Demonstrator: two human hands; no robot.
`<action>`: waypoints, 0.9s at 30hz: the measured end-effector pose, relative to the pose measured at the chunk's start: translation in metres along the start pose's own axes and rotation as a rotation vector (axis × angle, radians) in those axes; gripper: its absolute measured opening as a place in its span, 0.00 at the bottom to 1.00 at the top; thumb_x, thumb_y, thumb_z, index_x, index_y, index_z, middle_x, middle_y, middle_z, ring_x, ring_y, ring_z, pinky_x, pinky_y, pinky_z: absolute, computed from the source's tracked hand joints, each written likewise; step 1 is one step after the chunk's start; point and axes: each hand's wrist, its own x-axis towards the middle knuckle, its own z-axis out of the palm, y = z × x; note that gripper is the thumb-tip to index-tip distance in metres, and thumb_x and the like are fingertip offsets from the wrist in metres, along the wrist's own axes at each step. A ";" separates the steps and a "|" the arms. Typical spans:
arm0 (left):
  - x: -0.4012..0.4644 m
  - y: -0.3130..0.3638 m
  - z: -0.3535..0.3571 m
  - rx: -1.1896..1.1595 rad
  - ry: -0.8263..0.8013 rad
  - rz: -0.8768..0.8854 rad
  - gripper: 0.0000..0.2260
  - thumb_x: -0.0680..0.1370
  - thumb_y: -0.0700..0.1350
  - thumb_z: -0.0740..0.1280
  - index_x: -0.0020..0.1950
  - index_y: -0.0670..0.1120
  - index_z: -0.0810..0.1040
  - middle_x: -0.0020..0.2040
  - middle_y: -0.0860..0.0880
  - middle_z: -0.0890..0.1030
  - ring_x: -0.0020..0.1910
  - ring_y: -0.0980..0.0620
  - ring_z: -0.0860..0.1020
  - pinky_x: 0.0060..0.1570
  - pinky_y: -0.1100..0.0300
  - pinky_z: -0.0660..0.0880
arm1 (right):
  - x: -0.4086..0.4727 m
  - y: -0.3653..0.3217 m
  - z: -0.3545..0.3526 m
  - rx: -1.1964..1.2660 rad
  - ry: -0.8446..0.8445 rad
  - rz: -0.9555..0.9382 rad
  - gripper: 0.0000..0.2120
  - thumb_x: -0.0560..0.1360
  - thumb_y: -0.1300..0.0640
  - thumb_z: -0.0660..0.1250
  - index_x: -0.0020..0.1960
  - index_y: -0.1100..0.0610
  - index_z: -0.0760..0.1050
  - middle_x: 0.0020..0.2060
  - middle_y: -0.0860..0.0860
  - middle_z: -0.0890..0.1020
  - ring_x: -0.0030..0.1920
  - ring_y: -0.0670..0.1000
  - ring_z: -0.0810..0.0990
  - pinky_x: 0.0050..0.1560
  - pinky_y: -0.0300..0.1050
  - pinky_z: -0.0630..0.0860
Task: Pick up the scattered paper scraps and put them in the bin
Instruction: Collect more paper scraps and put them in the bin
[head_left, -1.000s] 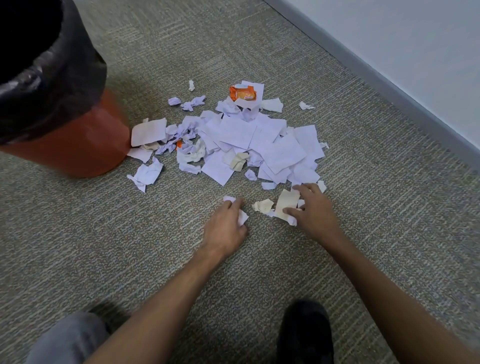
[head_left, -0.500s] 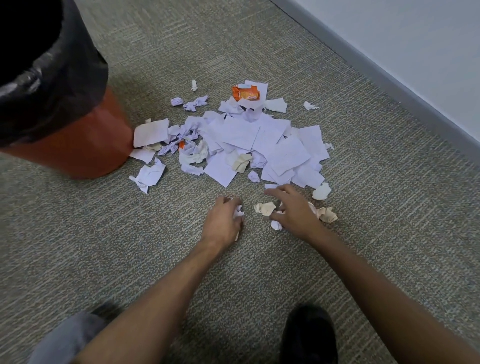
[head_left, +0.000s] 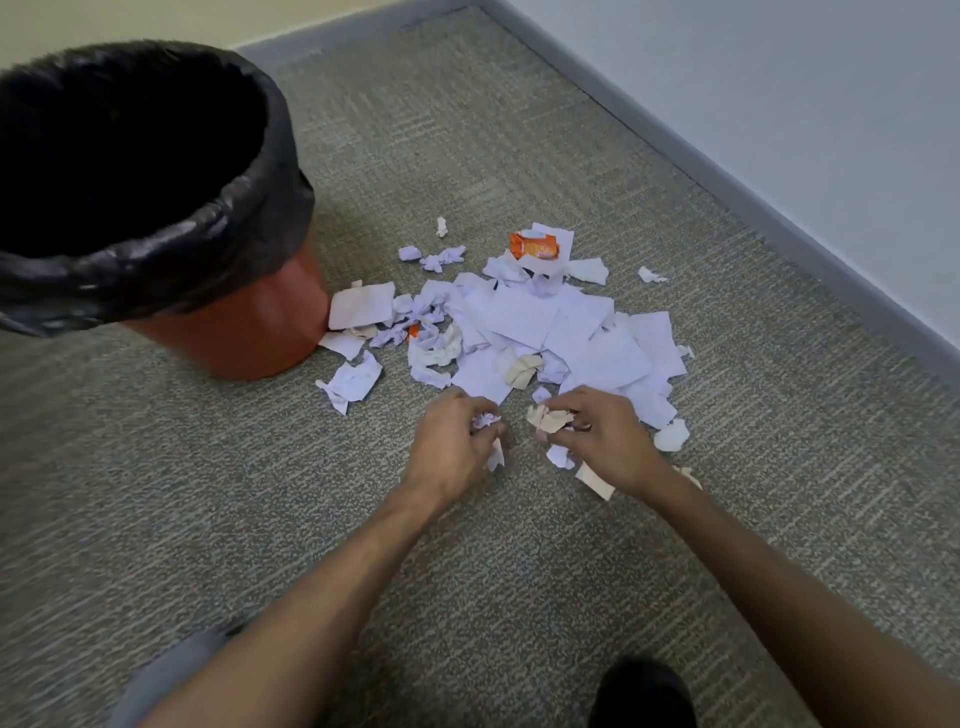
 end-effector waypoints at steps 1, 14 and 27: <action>0.002 0.003 -0.014 -0.009 0.028 0.020 0.13 0.77 0.49 0.70 0.60 0.47 0.82 0.52 0.49 0.77 0.44 0.53 0.75 0.49 0.57 0.72 | 0.005 -0.013 -0.006 0.010 0.006 -0.007 0.15 0.69 0.57 0.78 0.55 0.54 0.82 0.50 0.49 0.83 0.44 0.46 0.82 0.43 0.40 0.79; 0.018 -0.004 -0.238 -0.109 0.623 0.124 0.07 0.73 0.45 0.74 0.51 0.46 0.85 0.47 0.48 0.79 0.46 0.51 0.79 0.49 0.56 0.76 | 0.115 -0.258 -0.026 0.040 -0.033 -0.354 0.15 0.65 0.53 0.80 0.50 0.50 0.83 0.43 0.51 0.86 0.42 0.56 0.85 0.46 0.56 0.82; 0.032 -0.073 -0.320 -0.097 0.569 -0.223 0.26 0.75 0.50 0.72 0.73 0.56 0.71 0.65 0.46 0.78 0.64 0.46 0.76 0.67 0.51 0.71 | 0.191 -0.371 0.079 -0.308 -0.163 -0.551 0.23 0.73 0.47 0.73 0.65 0.54 0.78 0.53 0.52 0.83 0.54 0.49 0.80 0.57 0.43 0.74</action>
